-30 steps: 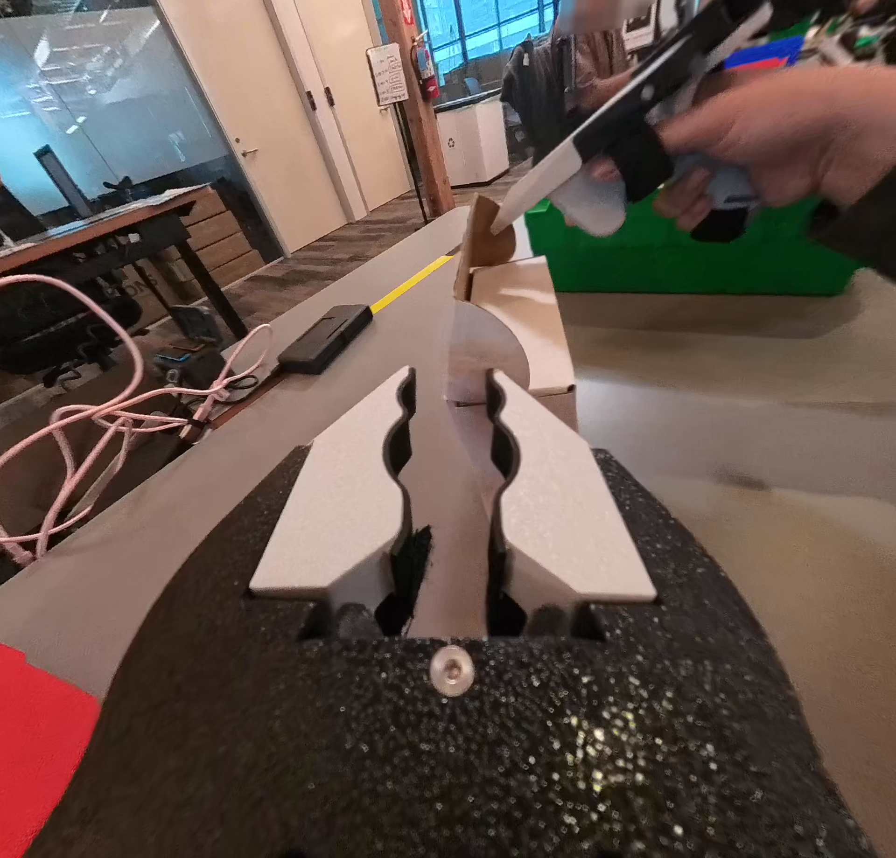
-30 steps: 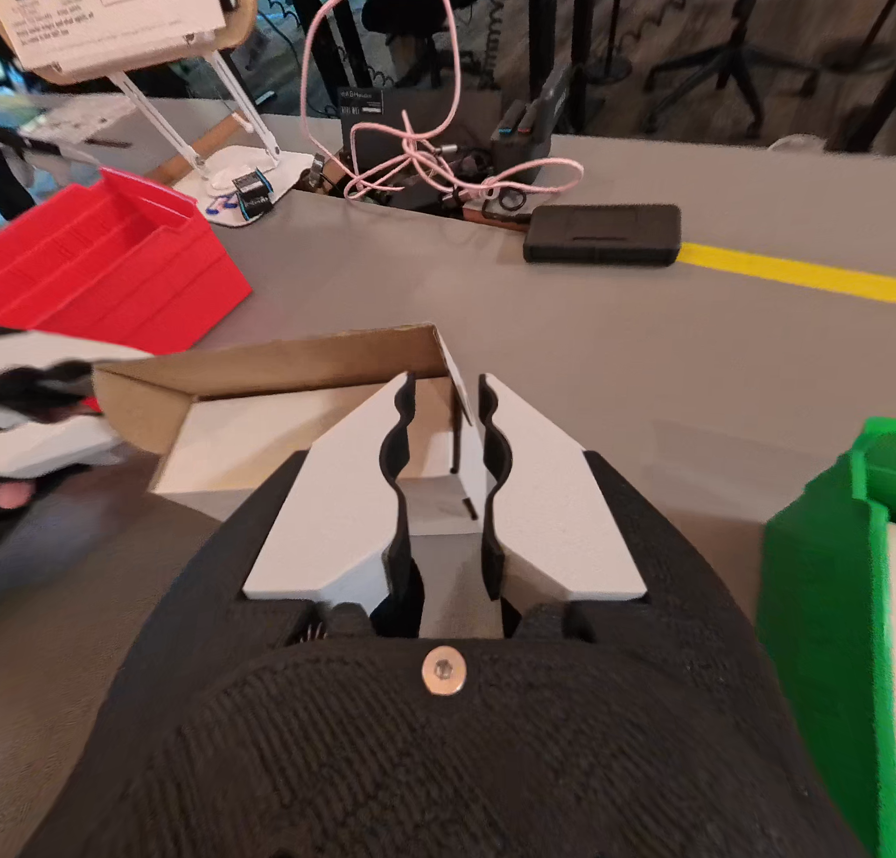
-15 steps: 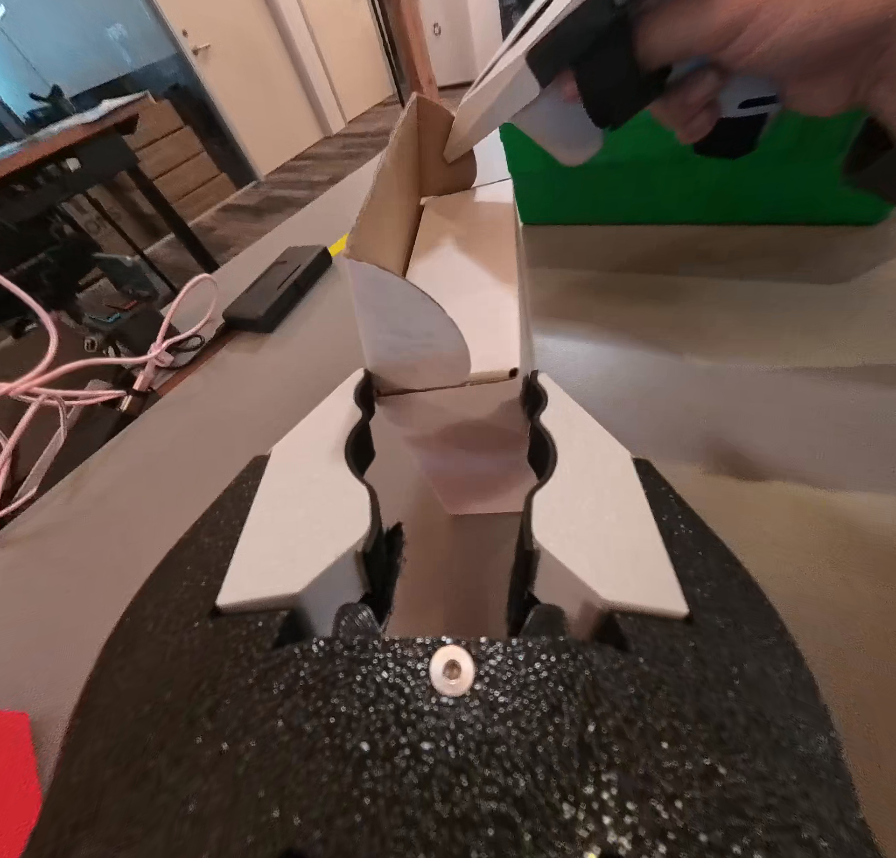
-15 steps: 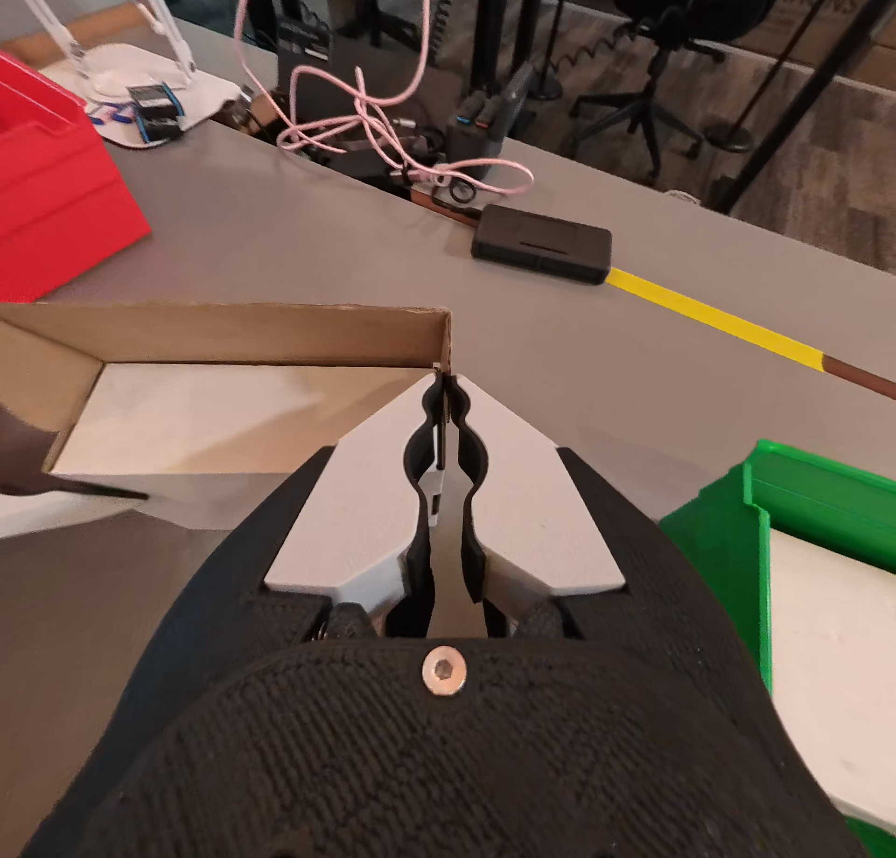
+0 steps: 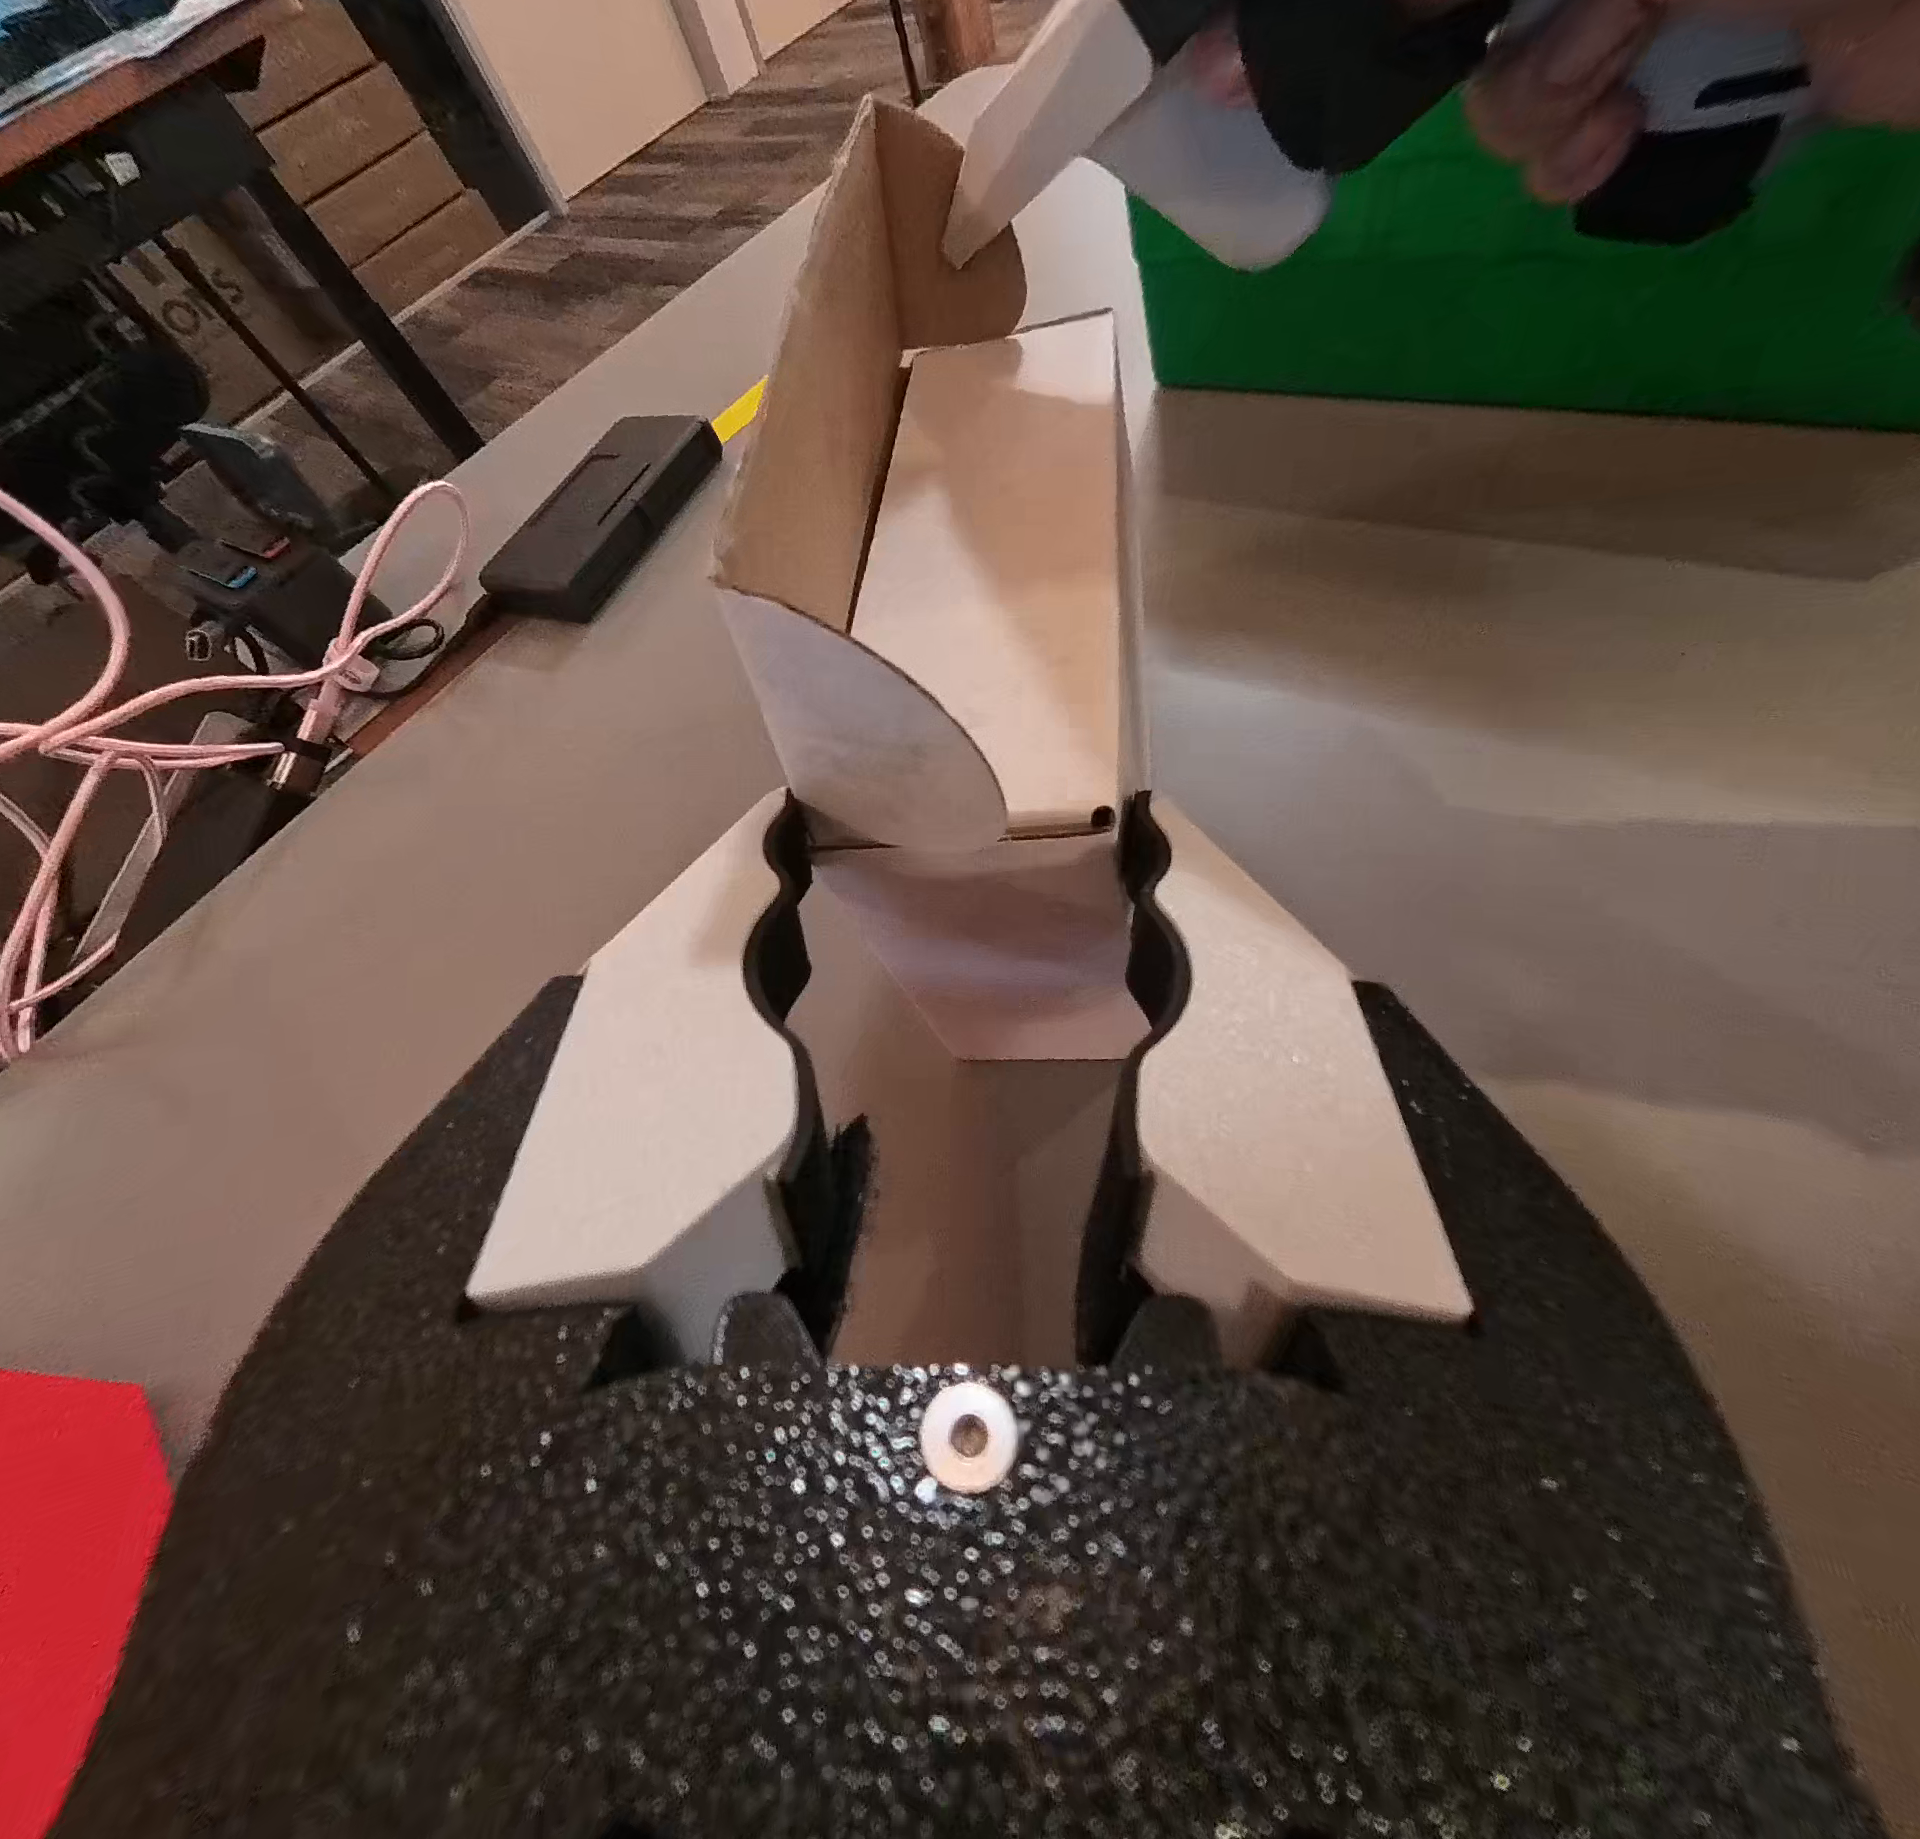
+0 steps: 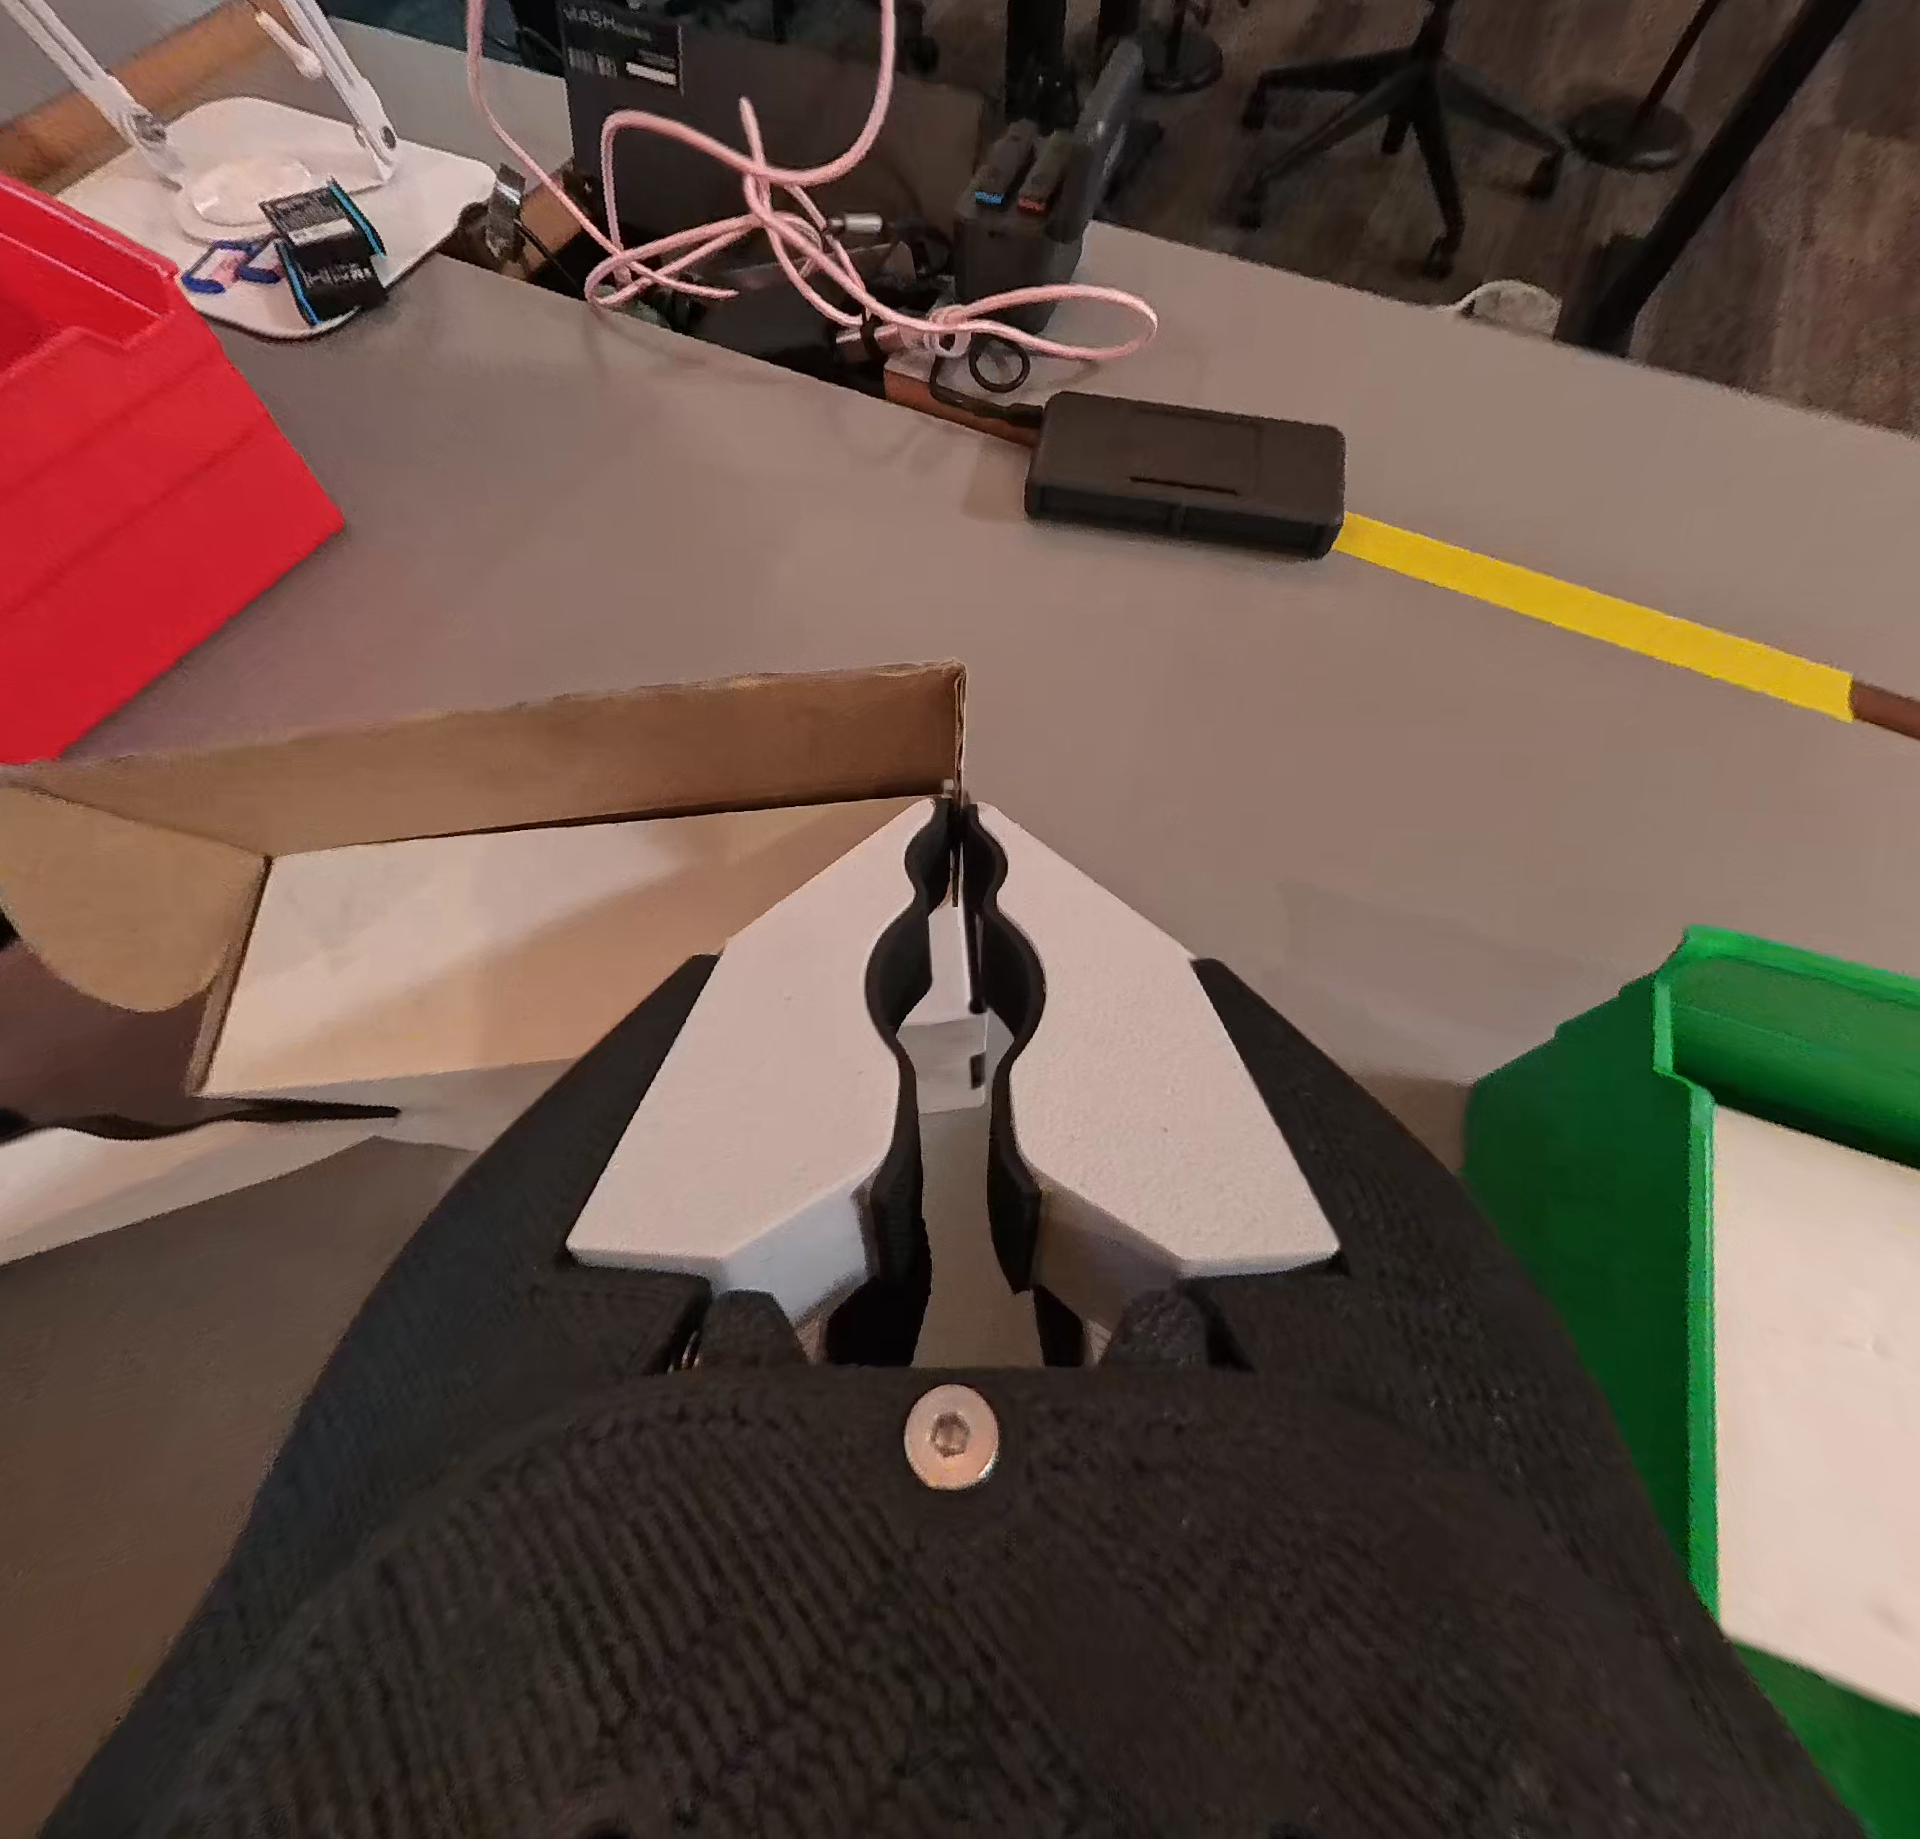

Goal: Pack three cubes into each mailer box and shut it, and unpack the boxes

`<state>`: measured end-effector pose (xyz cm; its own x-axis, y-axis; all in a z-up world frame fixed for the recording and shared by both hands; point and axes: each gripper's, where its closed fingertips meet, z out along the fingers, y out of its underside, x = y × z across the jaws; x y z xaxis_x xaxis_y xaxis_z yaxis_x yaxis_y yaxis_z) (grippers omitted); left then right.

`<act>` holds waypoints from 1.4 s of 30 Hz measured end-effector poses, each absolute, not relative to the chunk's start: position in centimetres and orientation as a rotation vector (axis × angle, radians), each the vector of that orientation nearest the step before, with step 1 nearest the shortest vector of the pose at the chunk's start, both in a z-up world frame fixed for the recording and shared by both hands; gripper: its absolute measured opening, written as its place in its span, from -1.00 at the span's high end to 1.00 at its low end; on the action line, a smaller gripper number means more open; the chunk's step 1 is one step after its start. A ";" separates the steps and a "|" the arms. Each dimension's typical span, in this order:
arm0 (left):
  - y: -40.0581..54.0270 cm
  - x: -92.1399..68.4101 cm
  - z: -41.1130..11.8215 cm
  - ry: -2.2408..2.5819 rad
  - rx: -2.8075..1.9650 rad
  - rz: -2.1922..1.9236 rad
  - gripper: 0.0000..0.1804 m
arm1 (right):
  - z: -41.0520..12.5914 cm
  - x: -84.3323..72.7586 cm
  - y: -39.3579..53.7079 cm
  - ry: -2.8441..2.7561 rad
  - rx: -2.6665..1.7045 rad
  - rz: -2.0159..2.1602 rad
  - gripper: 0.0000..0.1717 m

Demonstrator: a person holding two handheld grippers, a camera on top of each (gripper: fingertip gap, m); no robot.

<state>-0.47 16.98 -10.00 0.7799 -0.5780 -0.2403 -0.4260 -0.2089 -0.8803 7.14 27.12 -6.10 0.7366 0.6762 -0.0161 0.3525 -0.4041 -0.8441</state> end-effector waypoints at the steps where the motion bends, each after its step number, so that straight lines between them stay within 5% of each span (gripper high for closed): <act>1: 17.0 -0.5 -10.0 0.771 -1.838 -0.175 0.33 | -6.1 7.2 27.1 -0.787 -2.004 0.442 1.00; 12: 16.2 -0.3 -9.9 0.871 -1.764 -0.192 0.32 | -6.6 8.0 26.3 -0.810 -1.890 0.501 1.00; 18: 15.1 -3.7 -4.7 0.750 -1.611 -0.376 0.44 | -6.7 7.9 26.2 -0.800 -1.892 0.523 1.00; 35: 17.3 -4.7 -4.6 0.599 -1.584 -0.307 0.64 | -6.9 7.7 26.0 -0.798 -1.895 0.438 1.00; 42: 15.6 -5.6 -3.9 0.421 -1.709 -0.495 0.42 | -6.9 7.4 25.7 -0.700 -1.916 0.420 1.00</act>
